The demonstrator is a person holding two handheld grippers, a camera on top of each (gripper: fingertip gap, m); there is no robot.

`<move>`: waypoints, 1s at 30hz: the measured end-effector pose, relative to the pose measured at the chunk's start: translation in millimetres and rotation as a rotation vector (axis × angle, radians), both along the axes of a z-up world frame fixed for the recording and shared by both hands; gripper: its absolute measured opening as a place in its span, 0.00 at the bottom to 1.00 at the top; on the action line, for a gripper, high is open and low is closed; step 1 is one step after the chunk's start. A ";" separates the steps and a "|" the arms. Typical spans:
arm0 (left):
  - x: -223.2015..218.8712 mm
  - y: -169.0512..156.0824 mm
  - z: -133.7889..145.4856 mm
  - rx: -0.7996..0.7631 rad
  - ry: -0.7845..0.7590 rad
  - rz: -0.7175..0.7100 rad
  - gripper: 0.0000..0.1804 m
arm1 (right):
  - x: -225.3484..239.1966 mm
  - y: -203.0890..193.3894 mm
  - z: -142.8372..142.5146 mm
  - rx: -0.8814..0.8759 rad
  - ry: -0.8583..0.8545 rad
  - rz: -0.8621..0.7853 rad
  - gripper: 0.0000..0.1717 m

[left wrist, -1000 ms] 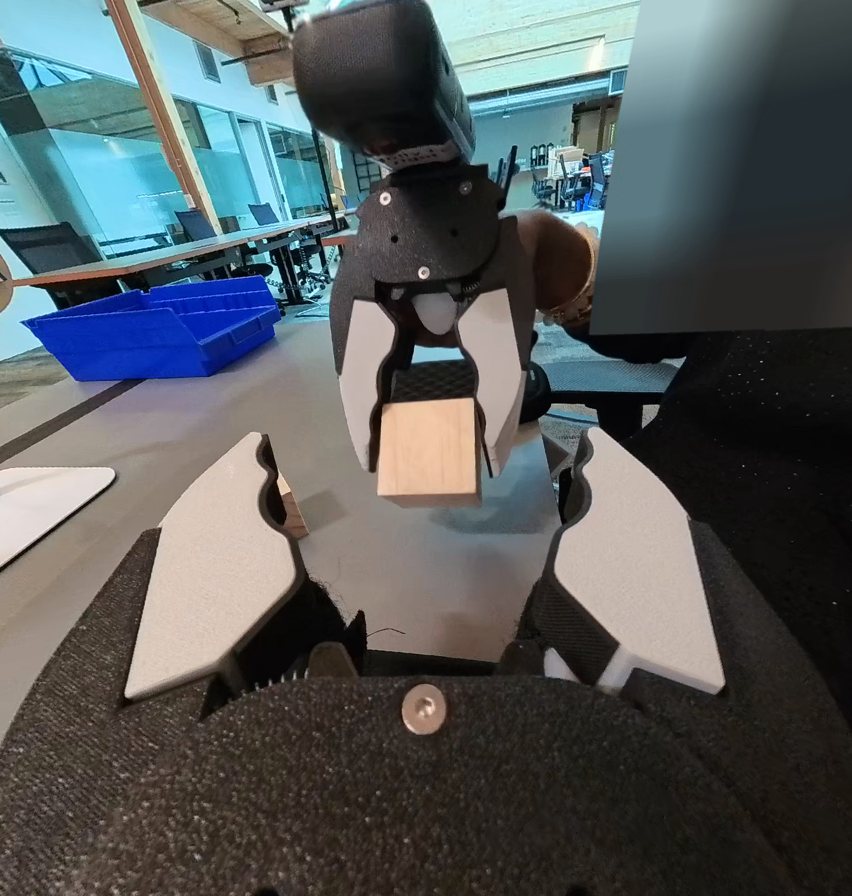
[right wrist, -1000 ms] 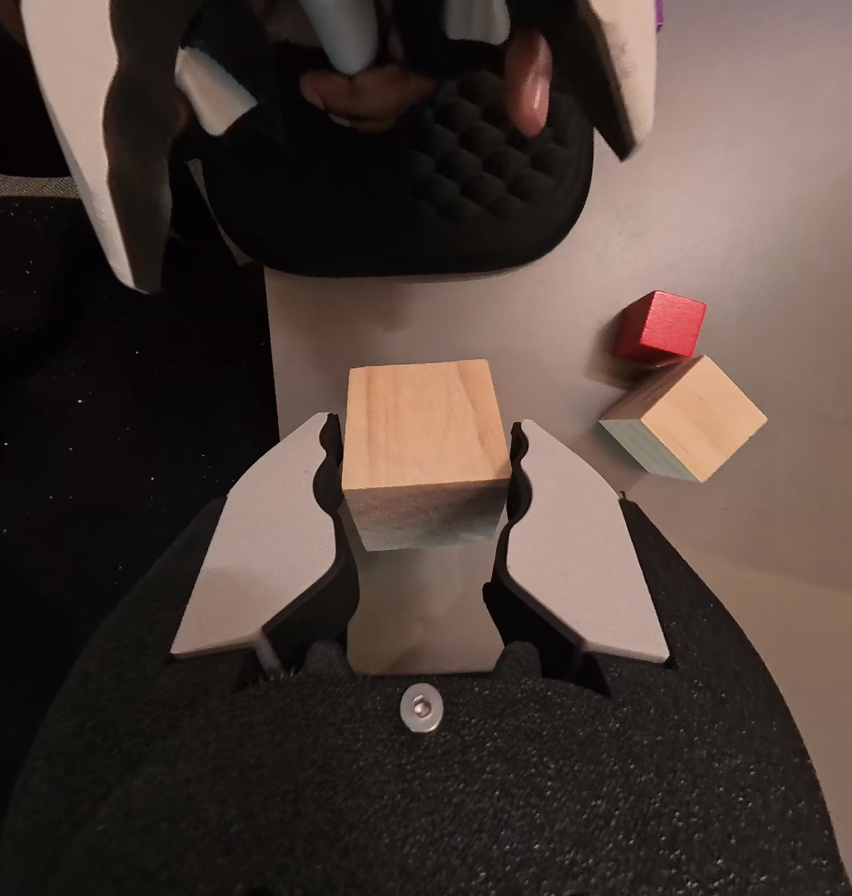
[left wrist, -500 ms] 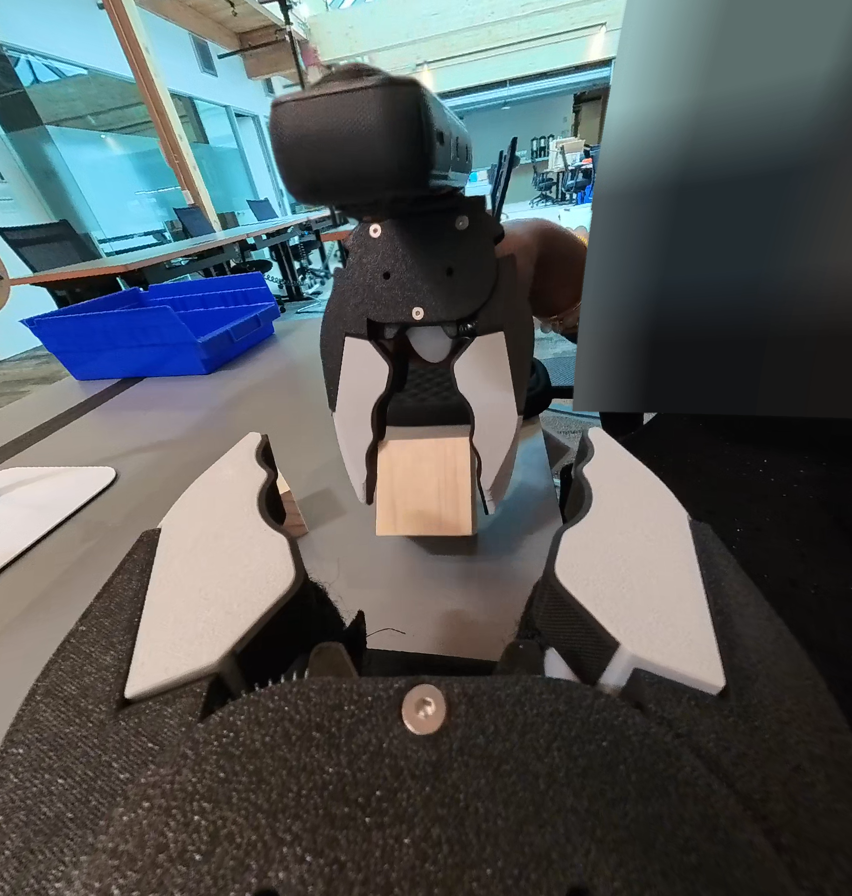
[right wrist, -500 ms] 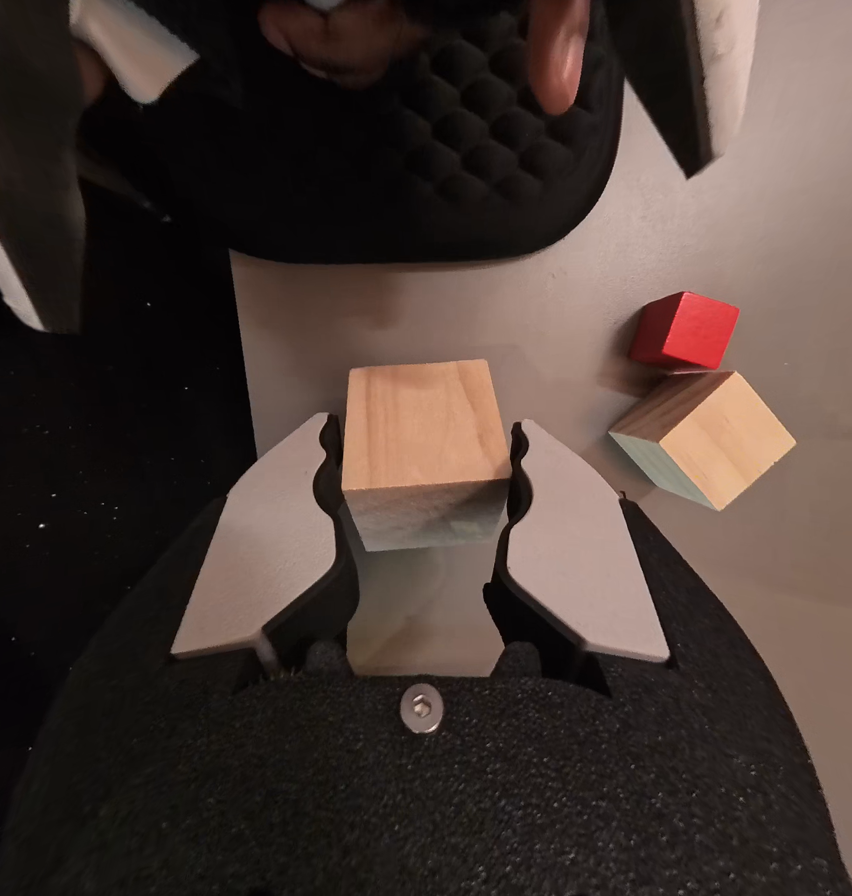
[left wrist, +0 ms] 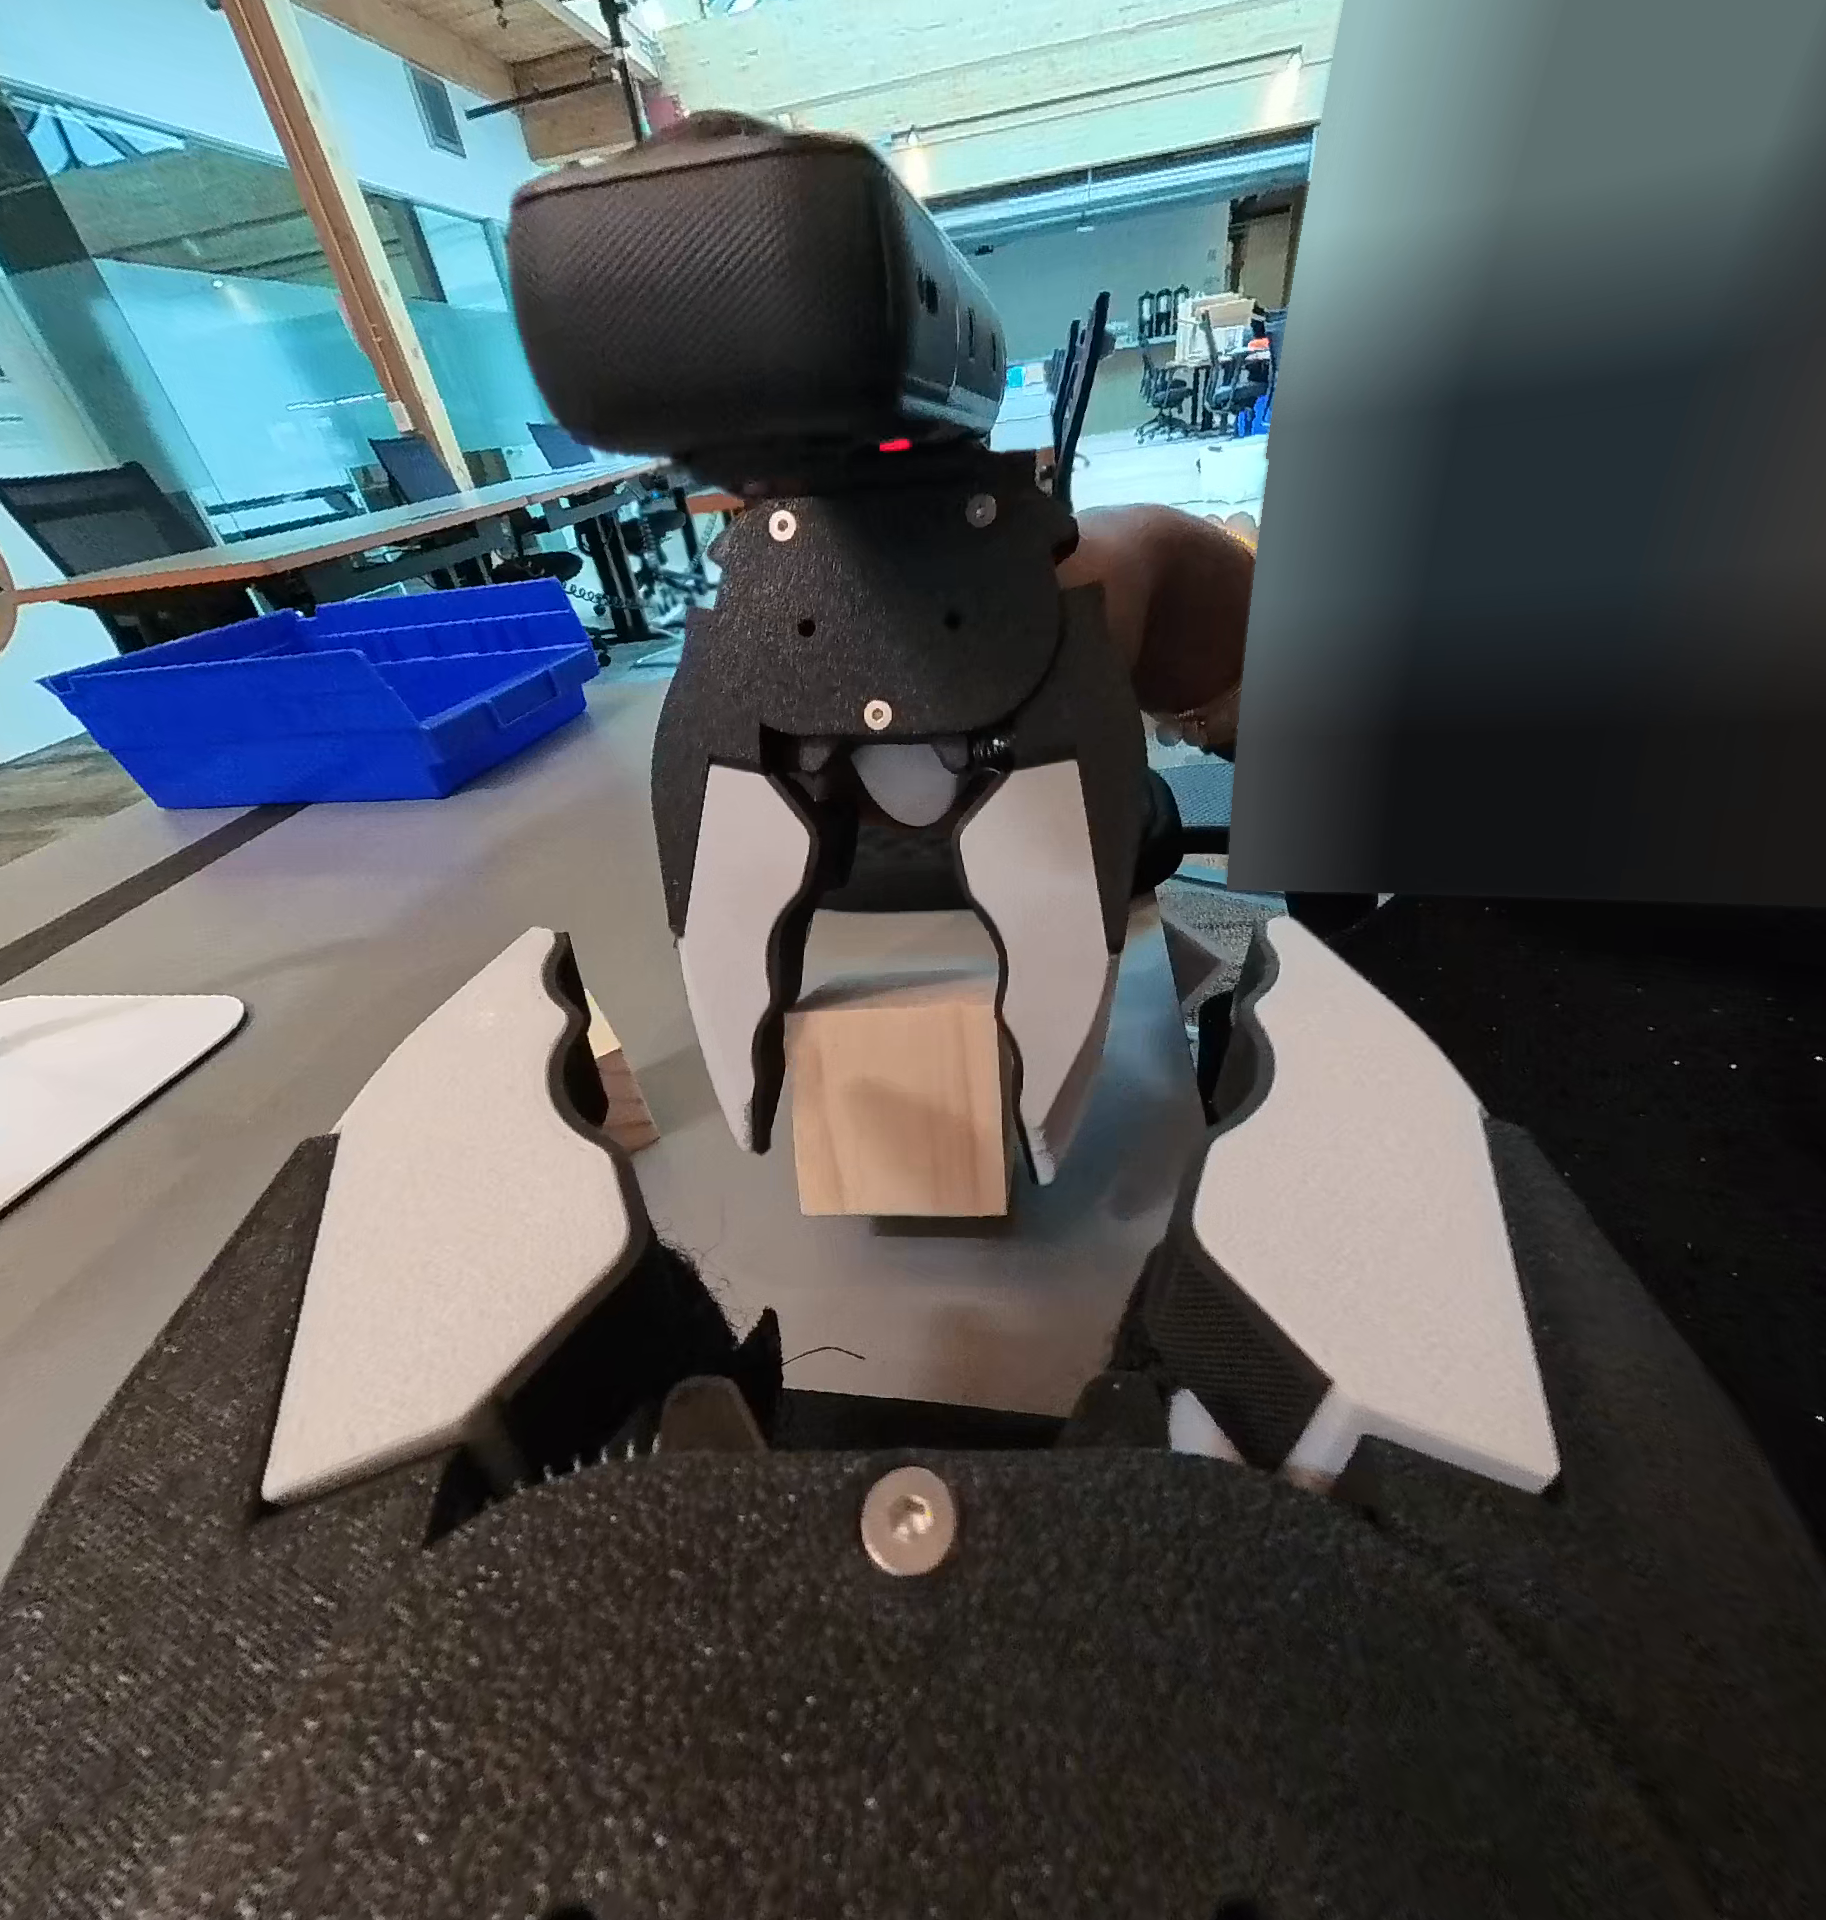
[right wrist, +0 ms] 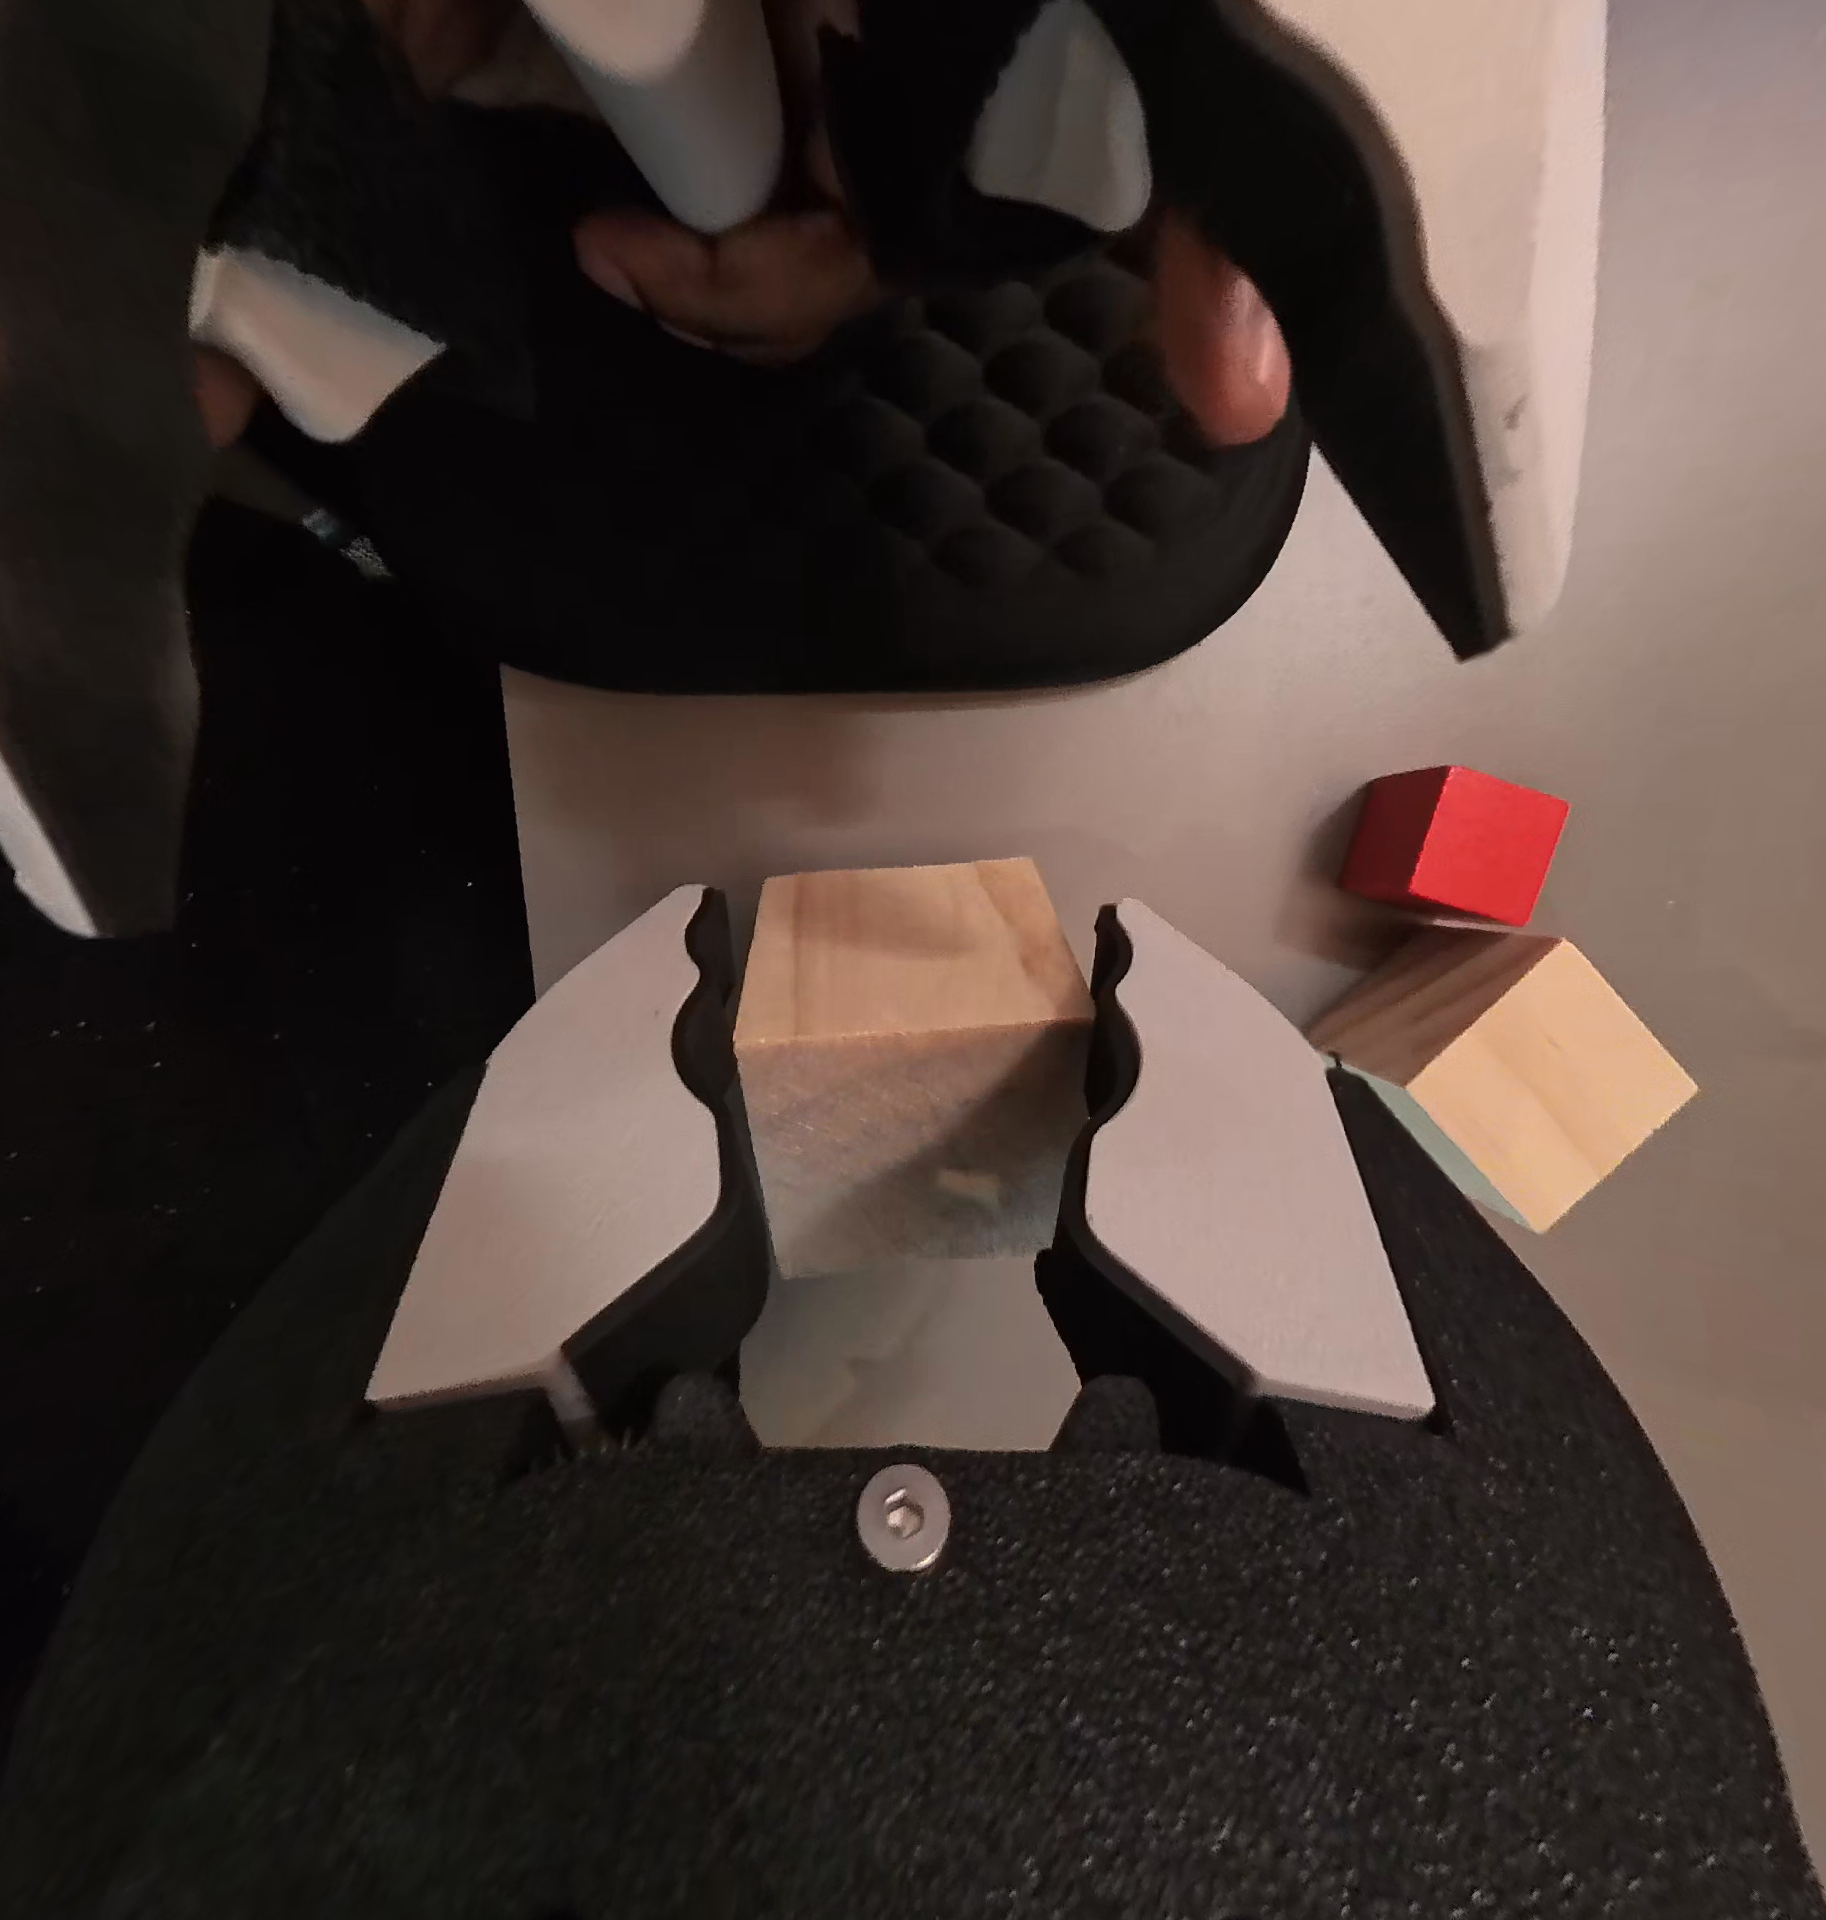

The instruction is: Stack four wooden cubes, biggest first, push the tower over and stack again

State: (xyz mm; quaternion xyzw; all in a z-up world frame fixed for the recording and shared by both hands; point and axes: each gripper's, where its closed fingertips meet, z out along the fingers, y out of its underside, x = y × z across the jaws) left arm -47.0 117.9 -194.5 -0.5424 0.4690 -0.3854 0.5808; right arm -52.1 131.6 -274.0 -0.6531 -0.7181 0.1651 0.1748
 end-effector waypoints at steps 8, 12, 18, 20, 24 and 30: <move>0.0 -0.5 0.2 0.002 -0.001 -0.002 0.65 | -8.1 2.4 -7.0 0.018 -0.012 0.000 0.38; 0.1 -0.5 0.2 0.002 -0.001 -0.003 0.65 | -10.2 1.9 -11.5 0.011 -0.016 0.000 0.38; 0.2 -0.6 0.3 0.002 -0.002 -0.005 0.65 | -11.7 1.5 -13.5 0.003 -0.003 -0.003 0.38; 0.3 -0.6 0.2 0.003 -0.001 -0.005 0.65 | -12.4 1.6 -13.0 -0.003 0.008 -0.005 0.38; 0.4 -0.6 0.0 0.005 0.001 -0.003 0.65 | -18.0 -3.0 -4.0 -0.052 0.092 0.002 0.38; 0.3 0.0 0.0 0.003 0.000 0.000 0.65 | -7.6 3.1 37.2 -0.088 0.250 0.017 0.42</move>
